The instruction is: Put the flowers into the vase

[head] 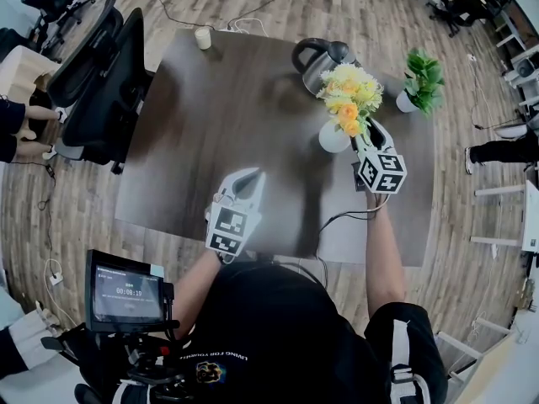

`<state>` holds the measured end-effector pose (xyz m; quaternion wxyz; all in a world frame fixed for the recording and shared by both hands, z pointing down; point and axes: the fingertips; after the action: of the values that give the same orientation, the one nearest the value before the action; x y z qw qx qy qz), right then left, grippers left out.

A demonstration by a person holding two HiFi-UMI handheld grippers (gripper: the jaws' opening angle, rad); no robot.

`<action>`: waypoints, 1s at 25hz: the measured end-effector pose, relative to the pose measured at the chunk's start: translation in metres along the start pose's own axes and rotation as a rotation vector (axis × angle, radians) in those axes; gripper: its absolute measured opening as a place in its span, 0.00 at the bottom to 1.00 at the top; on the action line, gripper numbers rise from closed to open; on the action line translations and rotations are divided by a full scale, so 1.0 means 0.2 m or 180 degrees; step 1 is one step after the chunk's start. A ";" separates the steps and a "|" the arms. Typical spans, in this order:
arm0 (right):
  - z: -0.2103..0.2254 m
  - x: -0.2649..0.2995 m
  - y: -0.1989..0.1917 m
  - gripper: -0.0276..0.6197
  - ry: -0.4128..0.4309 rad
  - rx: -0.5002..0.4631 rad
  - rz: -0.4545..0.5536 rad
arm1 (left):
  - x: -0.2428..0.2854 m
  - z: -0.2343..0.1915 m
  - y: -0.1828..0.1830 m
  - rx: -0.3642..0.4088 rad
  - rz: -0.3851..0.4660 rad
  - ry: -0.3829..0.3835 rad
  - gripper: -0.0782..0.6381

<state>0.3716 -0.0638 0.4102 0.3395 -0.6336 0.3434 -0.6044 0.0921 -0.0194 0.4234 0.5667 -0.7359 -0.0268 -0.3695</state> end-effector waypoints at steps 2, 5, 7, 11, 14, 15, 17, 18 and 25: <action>0.01 -0.01 0.01 0.35 -0.0069 0.0007 0.0028 | -0.02 0.00 -0.01 -0.0003 -0.0001 0.0003 0.12; 0.03 -0.02 -0.01 0.39 -0.0136 0.0072 0.0048 | -0.03 0.00 -0.02 -0.0006 0.0002 0.0016 0.12; 0.05 -0.03 -0.03 0.39 -0.0164 0.0137 0.0053 | -0.03 -0.01 -0.02 -0.0007 0.0008 0.0027 0.12; 0.08 -0.05 -0.07 0.39 -0.0230 0.0326 0.0072 | -0.05 0.00 -0.03 -0.0002 0.0015 0.0042 0.12; 0.09 -0.08 -0.08 0.39 -0.0248 0.0424 0.0123 | -0.06 0.02 -0.03 0.0005 0.0029 0.0036 0.12; 0.09 -0.09 -0.08 0.39 -0.0217 0.0483 0.0154 | -0.06 0.03 -0.02 0.0009 0.0033 0.0032 0.12; 0.09 -0.10 -0.10 0.39 -0.0107 0.0655 0.0224 | -0.07 0.04 -0.03 0.0016 0.0035 0.0025 0.12; 0.08 -0.10 -0.11 0.39 -0.0052 0.0739 0.0257 | -0.07 0.04 -0.03 0.0018 0.0033 0.0023 0.12; 0.06 -0.06 -0.28 0.39 0.0078 0.0937 0.0163 | -0.07 0.05 -0.05 0.0030 0.0019 0.0023 0.12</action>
<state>0.3845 -0.0247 0.4502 0.4398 -0.5606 0.2713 -0.6471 0.0822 -0.0027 0.4218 0.5714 -0.7320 -0.0244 -0.3704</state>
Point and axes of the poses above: the fingertips, and each gripper's own axes: x forward along the fingers, z to its right, y out of its top, and after that the axes turned 13 degrees about -z, right-handed
